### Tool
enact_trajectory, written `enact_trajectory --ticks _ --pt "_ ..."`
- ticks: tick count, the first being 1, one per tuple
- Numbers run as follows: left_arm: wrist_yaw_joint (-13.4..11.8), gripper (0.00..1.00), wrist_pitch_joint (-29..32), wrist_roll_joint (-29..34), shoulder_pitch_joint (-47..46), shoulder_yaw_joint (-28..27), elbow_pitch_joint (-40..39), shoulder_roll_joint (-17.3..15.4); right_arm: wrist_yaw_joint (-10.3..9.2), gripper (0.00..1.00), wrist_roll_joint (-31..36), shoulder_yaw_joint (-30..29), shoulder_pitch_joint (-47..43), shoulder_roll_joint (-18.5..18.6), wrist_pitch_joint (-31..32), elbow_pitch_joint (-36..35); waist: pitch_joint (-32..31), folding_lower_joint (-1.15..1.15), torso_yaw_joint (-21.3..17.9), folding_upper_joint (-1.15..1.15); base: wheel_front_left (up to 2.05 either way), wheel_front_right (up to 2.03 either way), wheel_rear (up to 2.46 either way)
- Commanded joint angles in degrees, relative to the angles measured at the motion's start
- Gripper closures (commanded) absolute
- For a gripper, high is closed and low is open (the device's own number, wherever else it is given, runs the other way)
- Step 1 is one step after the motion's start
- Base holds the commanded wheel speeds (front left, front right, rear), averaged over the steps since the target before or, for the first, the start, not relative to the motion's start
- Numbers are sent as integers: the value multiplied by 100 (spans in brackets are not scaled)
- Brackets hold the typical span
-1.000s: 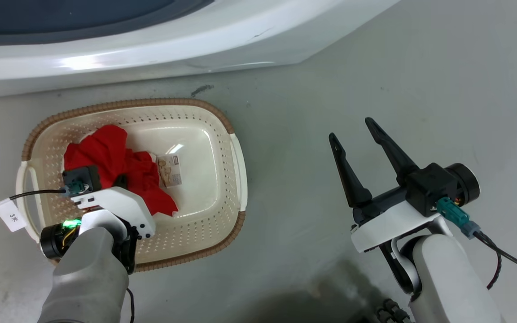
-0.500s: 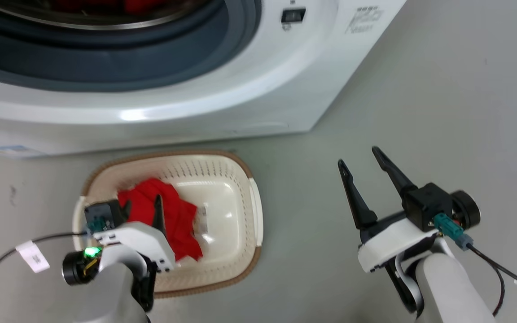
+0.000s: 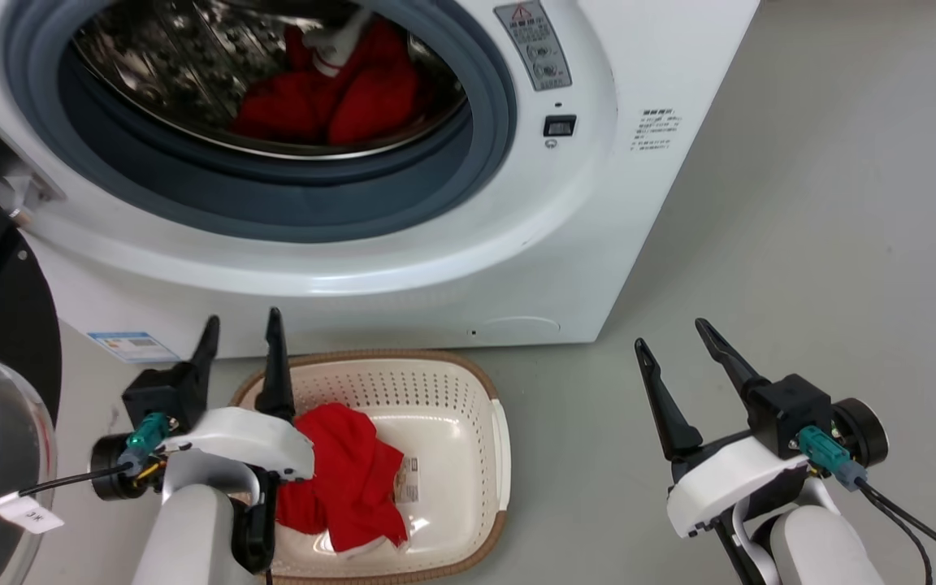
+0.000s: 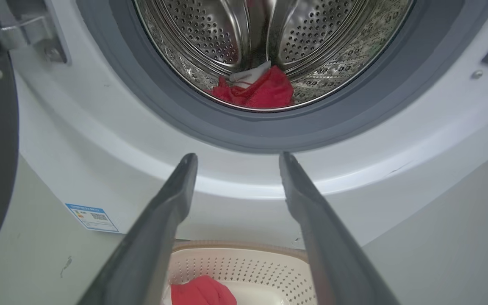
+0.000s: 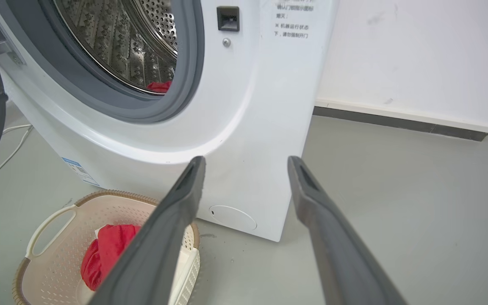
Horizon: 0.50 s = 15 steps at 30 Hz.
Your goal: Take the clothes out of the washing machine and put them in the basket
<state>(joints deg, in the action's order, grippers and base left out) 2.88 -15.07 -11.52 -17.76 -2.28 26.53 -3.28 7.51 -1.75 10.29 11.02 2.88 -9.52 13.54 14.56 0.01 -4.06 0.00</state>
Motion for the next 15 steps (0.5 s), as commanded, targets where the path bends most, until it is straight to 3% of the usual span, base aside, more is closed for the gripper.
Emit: enact_trajectory --ticks 1,8,15 --pt "19 0 -15 64 103 -45 -195 16 -4 0 0 -3 -107 -2 17 -41 -149 -1 9 0 0 0 0" --pt "40 0 -15 212 -88 -71 -710 35 -4 0 -32 18 -212 -2 85 -168 -317 -1 -43 0 0 0 0" --pt "157 0 -15 446 -708 -113 -560 -72 -4 0 -61 135 -183 -2 125 -290 -243 -1 -258 0 0 0 0"
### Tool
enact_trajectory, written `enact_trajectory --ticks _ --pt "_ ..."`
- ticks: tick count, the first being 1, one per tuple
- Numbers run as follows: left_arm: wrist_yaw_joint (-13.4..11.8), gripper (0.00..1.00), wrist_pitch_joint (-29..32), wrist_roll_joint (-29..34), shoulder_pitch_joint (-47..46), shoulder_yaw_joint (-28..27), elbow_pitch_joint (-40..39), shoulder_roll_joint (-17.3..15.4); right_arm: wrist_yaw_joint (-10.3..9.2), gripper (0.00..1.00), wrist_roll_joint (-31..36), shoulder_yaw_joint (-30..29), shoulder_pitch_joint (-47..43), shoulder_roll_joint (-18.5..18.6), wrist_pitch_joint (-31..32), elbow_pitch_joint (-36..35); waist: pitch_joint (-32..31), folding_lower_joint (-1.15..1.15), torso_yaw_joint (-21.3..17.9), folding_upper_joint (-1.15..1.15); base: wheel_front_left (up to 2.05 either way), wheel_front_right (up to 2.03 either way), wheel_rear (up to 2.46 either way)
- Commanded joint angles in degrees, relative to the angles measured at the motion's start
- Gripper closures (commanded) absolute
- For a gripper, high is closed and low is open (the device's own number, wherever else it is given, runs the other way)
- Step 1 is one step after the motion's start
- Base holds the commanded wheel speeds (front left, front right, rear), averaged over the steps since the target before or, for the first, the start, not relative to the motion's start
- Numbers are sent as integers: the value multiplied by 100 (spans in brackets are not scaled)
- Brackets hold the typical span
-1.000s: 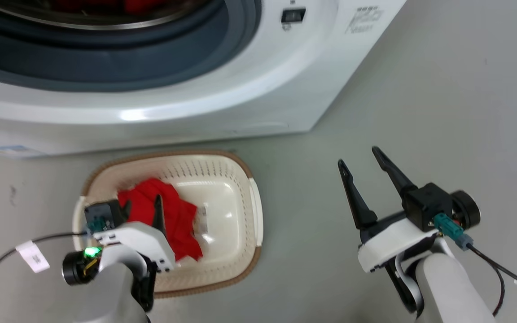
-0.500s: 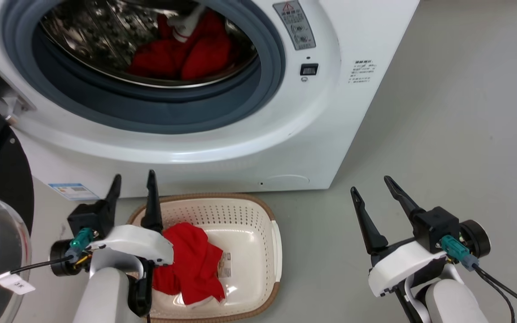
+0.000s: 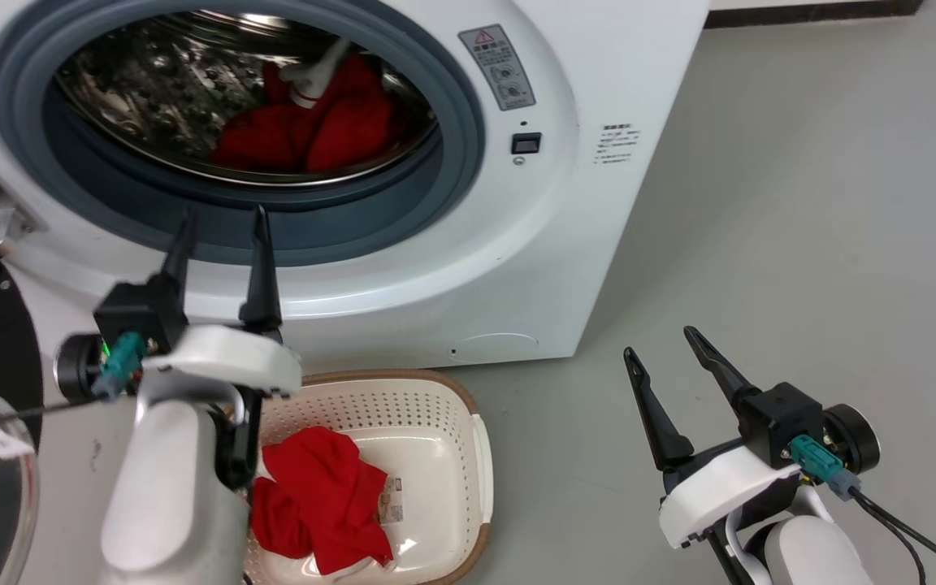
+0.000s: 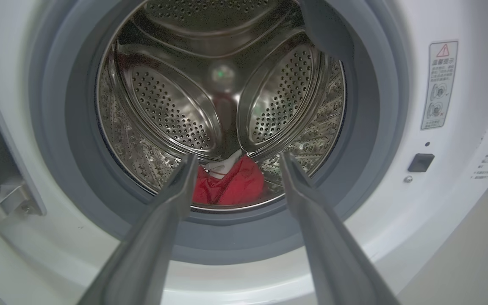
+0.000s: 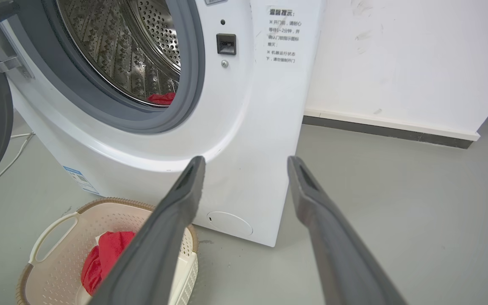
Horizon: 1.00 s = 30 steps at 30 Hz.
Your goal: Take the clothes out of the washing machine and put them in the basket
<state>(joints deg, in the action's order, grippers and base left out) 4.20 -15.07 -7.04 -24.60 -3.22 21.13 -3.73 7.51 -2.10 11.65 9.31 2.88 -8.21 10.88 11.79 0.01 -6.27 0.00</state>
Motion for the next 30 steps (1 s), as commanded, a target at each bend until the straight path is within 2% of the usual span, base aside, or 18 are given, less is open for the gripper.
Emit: enact_trajectory --ticks 1,7,16,22,30 --pt "33 0 -15 35 -129 -19 70 -64 -4 0 -39 7 5 -2 -11 -30 63 -1 -81 0 0 0 0" --pt "116 0 -15 202 -903 -61 776 -457 -4 0 -143 107 158 -3 -99 -31 392 -1 -440 0 0 0 0" --pt "213 0 43 327 -2322 -48 2153 -1344 -4 0 -473 351 495 -4 -385 35 1386 -1 -1096 0 0 0 0" --pt "271 0 382 463 -3293 132 2769 -1917 -4 0 -734 598 718 -7 -557 130 1986 -1 -1462 0 0 0 0" --pt "314 0 1113 703 -4479 638 3132 -2421 -4 0 -1097 916 945 -8 -689 202 2703 -1 -1895 0 0 0 0"
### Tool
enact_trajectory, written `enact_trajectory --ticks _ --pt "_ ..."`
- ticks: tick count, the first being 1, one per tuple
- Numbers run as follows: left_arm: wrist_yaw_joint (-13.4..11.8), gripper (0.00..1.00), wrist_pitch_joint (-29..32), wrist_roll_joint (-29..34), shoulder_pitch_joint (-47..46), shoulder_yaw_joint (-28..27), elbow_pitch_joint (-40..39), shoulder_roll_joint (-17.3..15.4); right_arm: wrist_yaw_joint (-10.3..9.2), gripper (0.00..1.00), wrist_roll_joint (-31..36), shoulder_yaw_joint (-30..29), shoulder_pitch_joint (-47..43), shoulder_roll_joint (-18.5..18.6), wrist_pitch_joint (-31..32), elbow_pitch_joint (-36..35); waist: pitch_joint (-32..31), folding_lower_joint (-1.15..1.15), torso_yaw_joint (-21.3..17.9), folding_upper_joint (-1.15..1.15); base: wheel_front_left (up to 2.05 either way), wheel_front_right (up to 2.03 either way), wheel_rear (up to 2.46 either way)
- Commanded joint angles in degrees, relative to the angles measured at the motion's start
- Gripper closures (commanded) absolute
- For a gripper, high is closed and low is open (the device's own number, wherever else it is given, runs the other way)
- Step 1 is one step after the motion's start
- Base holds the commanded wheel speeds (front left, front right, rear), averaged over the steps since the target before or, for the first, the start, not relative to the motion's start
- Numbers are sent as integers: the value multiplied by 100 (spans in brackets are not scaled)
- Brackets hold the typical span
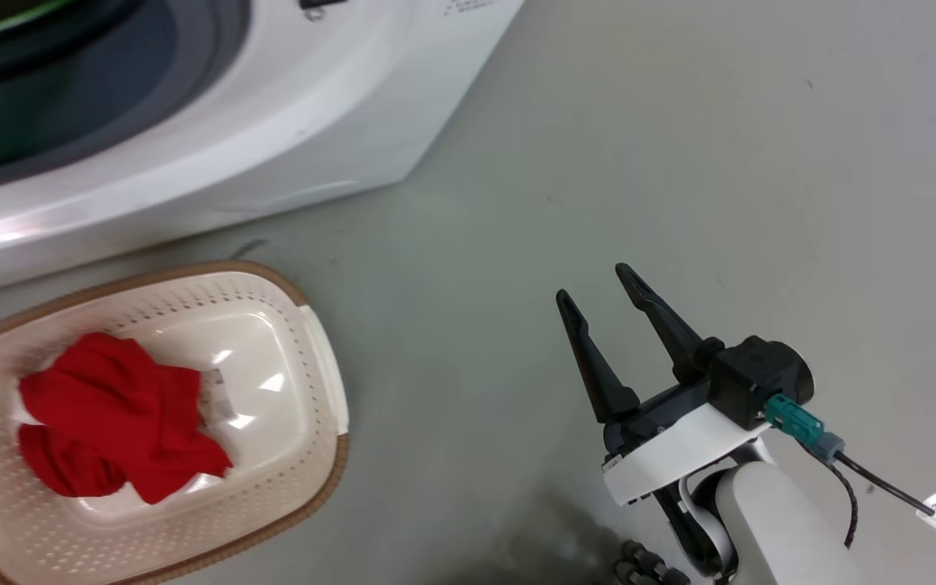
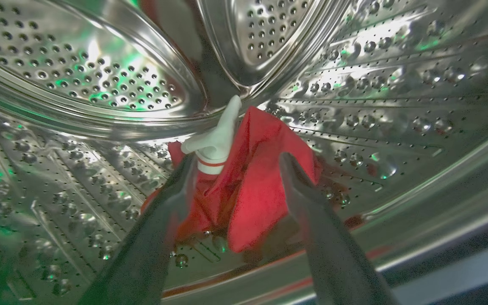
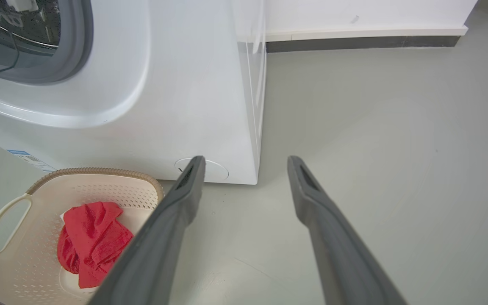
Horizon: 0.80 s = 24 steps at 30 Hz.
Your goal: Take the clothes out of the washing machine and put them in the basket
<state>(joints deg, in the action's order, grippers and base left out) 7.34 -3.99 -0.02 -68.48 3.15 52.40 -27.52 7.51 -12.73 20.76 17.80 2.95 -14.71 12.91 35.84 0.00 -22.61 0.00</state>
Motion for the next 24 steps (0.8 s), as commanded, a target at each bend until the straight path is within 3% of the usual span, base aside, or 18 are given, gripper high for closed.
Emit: enact_trajectory --ticks 1,13,19,20,21,24 --pt "-2 0 135 22 -233 61 22 -96 -4 0 -80 47 128 -15 -44 -7 385 0 -307 0 0 0 0" --pt "11 0 2021 -167 -1507 686 400 -687 -4 0 -452 450 201 -15 -48 -294 1023 0 -816 0 0 0 0" --pt "-14 0 2853 -267 -1739 685 575 -757 -4 0 -465 430 81 -14 -49 -356 1035 0 -834 0 0 0 0" --pt "-28 53 2963 -302 -1770 668 589 -752 -4 0 -464 430 68 -14 -49 -359 1029 0 -833 0 0 0 0" --pt "-64 100 3037 -337 -1793 645 582 -741 -4 0 -466 431 59 -14 -49 -362 1022 0 -833 0 0 0 0" --pt "-174 100 3120 -407 -1779 592 482 -760 -4 0 -487 443 58 -13 -49 -378 981 0 -842 0 0 0 0"
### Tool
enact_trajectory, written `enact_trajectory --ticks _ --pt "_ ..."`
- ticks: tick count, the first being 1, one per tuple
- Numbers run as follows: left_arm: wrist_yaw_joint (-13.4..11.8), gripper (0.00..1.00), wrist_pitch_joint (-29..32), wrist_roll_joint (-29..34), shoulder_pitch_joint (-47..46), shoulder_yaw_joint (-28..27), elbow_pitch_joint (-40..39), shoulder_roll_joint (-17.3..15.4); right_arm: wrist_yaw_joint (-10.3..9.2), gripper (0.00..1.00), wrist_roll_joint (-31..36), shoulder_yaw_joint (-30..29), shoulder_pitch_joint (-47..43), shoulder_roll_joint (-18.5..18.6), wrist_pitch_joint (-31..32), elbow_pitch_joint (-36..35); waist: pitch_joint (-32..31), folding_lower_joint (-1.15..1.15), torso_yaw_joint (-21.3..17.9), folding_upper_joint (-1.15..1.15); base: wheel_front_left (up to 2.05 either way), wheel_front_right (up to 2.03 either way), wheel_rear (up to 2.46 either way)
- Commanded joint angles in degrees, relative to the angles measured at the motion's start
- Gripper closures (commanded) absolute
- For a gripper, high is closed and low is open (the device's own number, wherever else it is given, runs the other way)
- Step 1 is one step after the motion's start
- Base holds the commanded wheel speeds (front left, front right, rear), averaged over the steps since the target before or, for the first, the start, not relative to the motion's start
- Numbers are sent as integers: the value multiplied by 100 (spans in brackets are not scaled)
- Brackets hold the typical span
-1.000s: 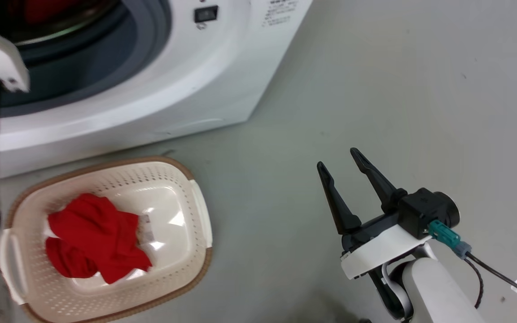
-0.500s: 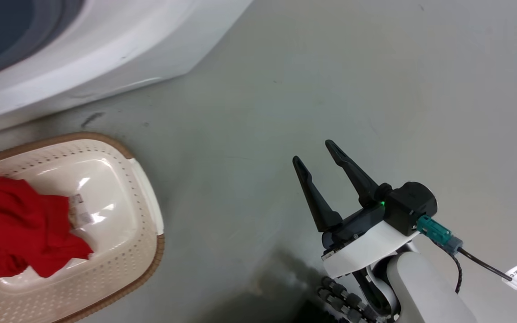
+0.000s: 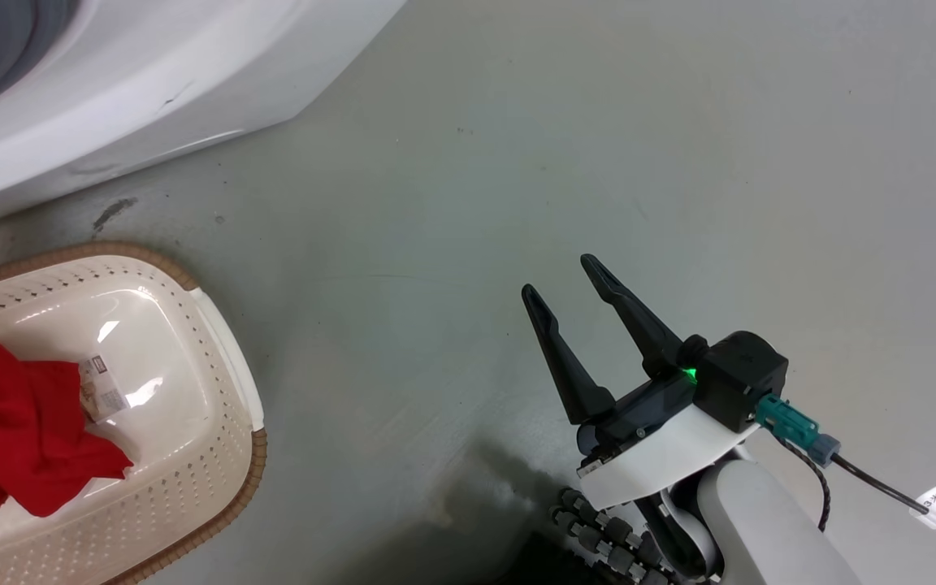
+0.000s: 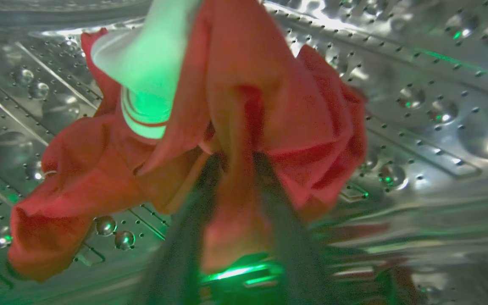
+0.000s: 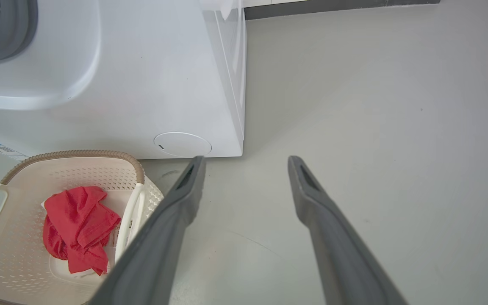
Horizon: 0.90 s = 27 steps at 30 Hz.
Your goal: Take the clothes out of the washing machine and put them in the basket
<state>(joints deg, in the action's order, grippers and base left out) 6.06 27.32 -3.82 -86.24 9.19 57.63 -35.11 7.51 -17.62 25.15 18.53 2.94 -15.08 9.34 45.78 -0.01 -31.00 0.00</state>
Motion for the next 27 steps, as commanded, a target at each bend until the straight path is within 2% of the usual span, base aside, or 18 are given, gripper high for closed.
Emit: enact_trajectory --ticks 1,6,11,12,15,23,27 --pt "-101 100 -48 -56 30 -43 -86 -17 -4 0 -8 14 -6 -13 -12 -14 -31 1 -9 0 0 0 0" --pt "-342 100 -388 -155 301 -155 -349 -29 -4 0 1 42 91 -10 -12 41 -212 1 12 0 0 0 0" --pt "-489 100 -1357 -321 800 -241 -666 143 -4 0 154 -128 130 -9 -12 161 -559 1 257 0 0 0 0" --pt "-489 100 -1357 -321 800 -241 -666 143 -4 0 154 -128 130 -9 -12 161 -559 1 257 0 0 0 0" --pt "-517 100 -2072 -513 1173 -355 -787 333 -4 0 292 -251 139 -7 -12 278 -846 1 439 0 0 0 0" --pt "-388 100 -3764 -766 2214 -387 -840 759 -4 0 629 -537 -42 -5 -12 641 -1764 1 969 0 0 0 0" --pt "-361 100 -4168 -860 2710 -384 -1004 1009 -4 0 789 -663 -149 -5 -4 831 -2183 1 1238 0 0 0 0"
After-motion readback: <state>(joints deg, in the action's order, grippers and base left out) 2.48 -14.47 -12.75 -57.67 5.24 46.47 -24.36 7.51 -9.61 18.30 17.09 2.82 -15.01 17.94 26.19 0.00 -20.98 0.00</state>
